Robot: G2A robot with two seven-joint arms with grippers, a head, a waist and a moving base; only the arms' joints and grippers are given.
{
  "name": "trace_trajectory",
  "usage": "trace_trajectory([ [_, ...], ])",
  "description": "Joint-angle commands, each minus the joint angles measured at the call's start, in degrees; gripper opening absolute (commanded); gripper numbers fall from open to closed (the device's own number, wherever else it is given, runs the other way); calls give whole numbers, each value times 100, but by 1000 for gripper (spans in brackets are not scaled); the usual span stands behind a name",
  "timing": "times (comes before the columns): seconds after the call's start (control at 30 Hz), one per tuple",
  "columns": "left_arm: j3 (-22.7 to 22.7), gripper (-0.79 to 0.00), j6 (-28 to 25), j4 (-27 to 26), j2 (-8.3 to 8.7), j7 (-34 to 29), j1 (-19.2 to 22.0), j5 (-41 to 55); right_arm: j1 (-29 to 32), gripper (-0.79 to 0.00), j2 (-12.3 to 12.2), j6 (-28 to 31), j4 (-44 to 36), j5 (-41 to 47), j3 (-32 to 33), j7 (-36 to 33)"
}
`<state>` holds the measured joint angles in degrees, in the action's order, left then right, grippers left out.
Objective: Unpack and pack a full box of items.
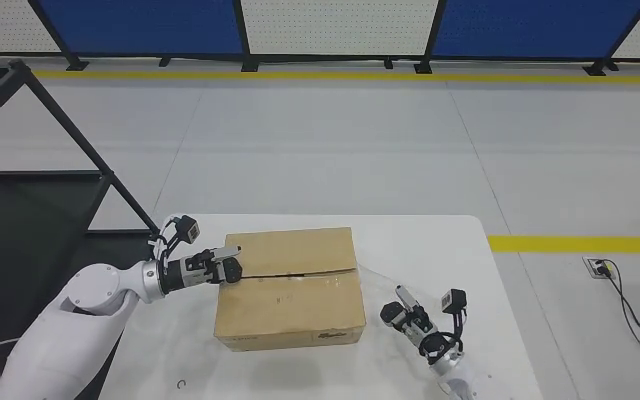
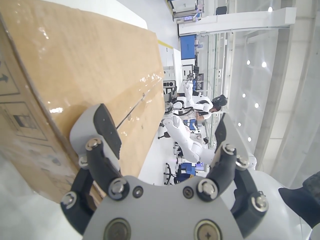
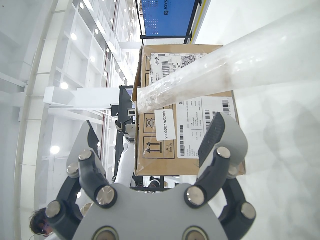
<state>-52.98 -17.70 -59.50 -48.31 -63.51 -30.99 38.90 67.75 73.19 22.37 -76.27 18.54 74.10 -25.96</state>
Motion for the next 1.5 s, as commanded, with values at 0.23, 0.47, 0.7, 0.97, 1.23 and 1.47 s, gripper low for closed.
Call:
trace_trajectory([
  [0.23,-104,0,21,36,-56,-58,18,-75,-65,0,110,130,403,453,-203,407],
  [0.47,-150,0,58,74,-106,-111,37,-151,-318,0,290,1021,1044,666,-453,1195],
  [0.7,-224,0,67,125,-146,-146,42,-189,-752,0,424,1468,1561,771,-571,1482],
  [0.97,-331,0,66,147,-175,-176,3,-221,-818,0,457,1861,1301,370,-428,1829],
  [1.23,-397,0,75,138,-215,-224,-16,-249,-701,0,418,1466,429,-303,-183,2043],
  [1.47,-447,0,81,166,-252,-266,-28,-272,-562,0,403,753,-557,-1231,-103,2357],
])
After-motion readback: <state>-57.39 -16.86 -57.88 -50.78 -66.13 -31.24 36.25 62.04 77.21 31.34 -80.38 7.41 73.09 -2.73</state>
